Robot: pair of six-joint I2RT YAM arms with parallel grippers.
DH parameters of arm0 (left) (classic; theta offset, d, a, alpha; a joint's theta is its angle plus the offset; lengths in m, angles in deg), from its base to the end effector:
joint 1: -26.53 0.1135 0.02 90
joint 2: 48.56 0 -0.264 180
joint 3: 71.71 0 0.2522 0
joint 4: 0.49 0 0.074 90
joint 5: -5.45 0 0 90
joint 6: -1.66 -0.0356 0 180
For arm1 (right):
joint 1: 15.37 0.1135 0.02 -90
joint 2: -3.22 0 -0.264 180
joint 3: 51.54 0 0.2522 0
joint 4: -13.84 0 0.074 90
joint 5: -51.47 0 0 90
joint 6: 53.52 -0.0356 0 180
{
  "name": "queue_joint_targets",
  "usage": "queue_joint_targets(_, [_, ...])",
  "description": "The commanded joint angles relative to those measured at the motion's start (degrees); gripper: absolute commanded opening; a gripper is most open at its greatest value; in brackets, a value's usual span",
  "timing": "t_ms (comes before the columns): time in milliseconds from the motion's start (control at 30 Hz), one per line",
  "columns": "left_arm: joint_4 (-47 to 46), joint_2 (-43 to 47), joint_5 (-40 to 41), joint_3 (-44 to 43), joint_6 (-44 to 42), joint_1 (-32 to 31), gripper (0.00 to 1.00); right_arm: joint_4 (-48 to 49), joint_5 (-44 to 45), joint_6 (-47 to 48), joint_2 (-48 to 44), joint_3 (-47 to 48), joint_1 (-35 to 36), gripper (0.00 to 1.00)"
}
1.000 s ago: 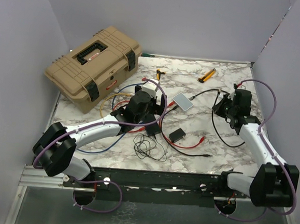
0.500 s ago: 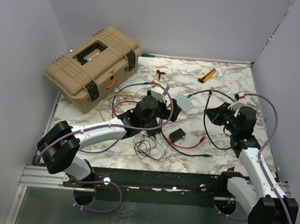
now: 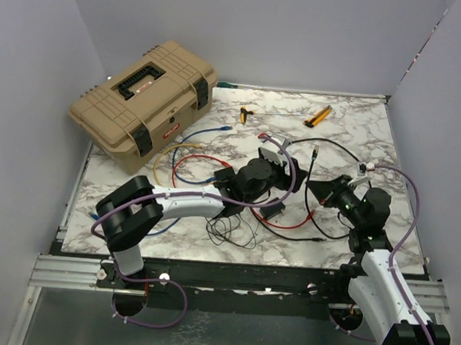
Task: Insert the plug into the switch port
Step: Pick up the connector from the center of the board.
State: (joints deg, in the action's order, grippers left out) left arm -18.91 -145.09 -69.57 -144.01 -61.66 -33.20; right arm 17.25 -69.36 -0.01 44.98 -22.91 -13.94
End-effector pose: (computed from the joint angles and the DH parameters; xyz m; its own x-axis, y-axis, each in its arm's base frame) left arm 0.2034 -0.3303 0.2613 -0.3620 -0.2402 -0.9007 0.6067 0.6728 -0.4233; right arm 0.1712 0.0225 0.2144 -0.4487 0.4996 -0.7410 -0.3228 0.6825 0.6557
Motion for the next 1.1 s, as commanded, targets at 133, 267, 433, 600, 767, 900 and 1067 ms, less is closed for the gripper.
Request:
queue_joint_targets(133, [-3.7, -6.0, 2.1, -5.6, 4.5, -0.6, 0.70, 3.4, 0.4, -0.1, -3.5, -1.6, 2.2, 0.01])
queue_joint_targets(267, [-4.5, -7.4, 0.4, -6.7, 6.7, -0.6, 0.67, 2.3, 1.6, 0.5, -4.9, -2.2, 3.4, 0.01])
queue_joint_targets(433, [-6.4, -8.6, 0.3, -6.9, 8.6, -0.7, 0.60, 2.6, 2.2, 0.2, -6.0, -3.4, 4.3, 0.01])
queue_joint_targets(600, [-7.8, -9.3, 1.5, -6.1, 10.1, -0.7, 0.52, 2.6, 2.4, 0.3, -6.4, -3.9, 4.6, 0.02])
queue_joint_targets(767, [-7.9, -10.3, 2.2, -6.6, 10.4, -0.7, 0.49, 2.6, 2.3, 0.5, -6.6, -3.9, 4.7, 0.02])
queue_joint_targets(900, [-8.1, -11.1, 2.2, -7.3, 10.6, -0.7, 0.49, 2.7, 2.0, 0.6, -6.5, -3.9, 4.7, 0.02])
queue_joint_targets(1067, [-8.7, -11.3, 1.9, -7.6, 10.8, -0.7, 0.48, 2.3, 1.8, 1.0, -6.5, -4.1, 4.7, 0.03])
